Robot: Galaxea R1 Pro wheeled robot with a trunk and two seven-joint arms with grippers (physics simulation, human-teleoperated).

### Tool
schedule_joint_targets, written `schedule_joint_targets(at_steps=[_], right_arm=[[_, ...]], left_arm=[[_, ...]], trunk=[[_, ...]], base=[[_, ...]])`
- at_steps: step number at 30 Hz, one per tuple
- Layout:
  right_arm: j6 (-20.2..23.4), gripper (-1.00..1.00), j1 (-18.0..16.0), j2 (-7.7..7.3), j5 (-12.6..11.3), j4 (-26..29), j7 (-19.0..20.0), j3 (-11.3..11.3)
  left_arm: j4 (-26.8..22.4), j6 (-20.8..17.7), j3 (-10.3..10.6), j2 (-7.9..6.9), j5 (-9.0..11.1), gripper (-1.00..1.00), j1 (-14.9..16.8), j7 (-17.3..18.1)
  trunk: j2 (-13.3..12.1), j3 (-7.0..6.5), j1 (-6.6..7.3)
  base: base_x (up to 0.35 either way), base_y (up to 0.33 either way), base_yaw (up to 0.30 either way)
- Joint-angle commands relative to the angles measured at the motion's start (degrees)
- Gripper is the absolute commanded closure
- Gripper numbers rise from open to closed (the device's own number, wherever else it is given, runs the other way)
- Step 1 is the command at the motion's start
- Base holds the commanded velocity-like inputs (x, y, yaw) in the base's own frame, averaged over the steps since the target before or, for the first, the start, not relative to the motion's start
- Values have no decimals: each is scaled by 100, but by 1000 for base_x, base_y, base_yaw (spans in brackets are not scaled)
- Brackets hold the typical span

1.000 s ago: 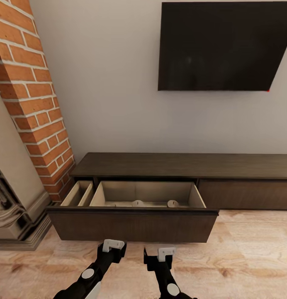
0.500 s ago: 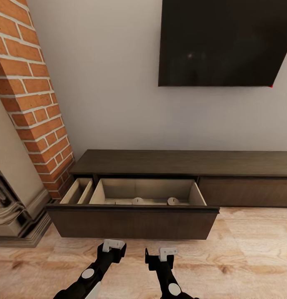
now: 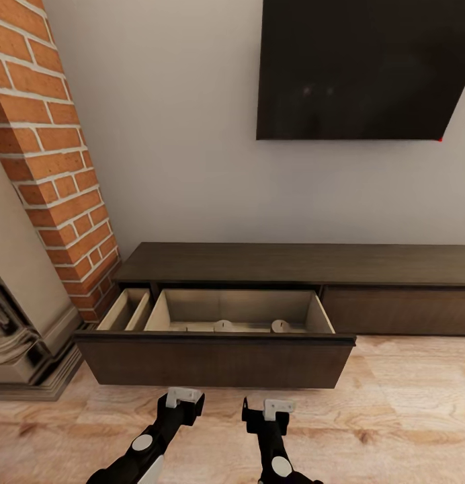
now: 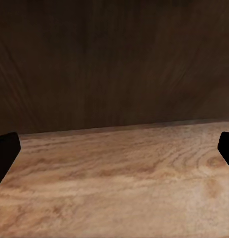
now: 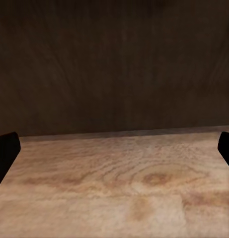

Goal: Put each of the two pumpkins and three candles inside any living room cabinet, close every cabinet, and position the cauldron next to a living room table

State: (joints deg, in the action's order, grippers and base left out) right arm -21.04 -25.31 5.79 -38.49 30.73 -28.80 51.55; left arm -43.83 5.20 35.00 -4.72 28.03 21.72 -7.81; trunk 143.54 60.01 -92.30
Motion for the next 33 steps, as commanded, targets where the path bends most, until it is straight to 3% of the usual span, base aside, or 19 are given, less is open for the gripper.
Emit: schedule_joint_targets(at_steps=[1, 9, 33], right_arm=[[-33, -100, -9, -2, -55, 1, -39, 48], [-32, -100, -9, 1, -61, -3, -66, 41], [-23, -100, -9, 1, -70, -48, -69, 40]], left_arm=[[-1, 28, 43, -8, 58, -100, 9, -56], [14, 12, -202, -3, 55, -100, 8, -87], [196, 31, -247, 13, 49, -100, 11, -56]], trunk=[[2, 5, 1], [2, 5, 1], [2, 5, 1]], base=[[0, 0, 0], [143, 0, 0], [109, 0, 0]])
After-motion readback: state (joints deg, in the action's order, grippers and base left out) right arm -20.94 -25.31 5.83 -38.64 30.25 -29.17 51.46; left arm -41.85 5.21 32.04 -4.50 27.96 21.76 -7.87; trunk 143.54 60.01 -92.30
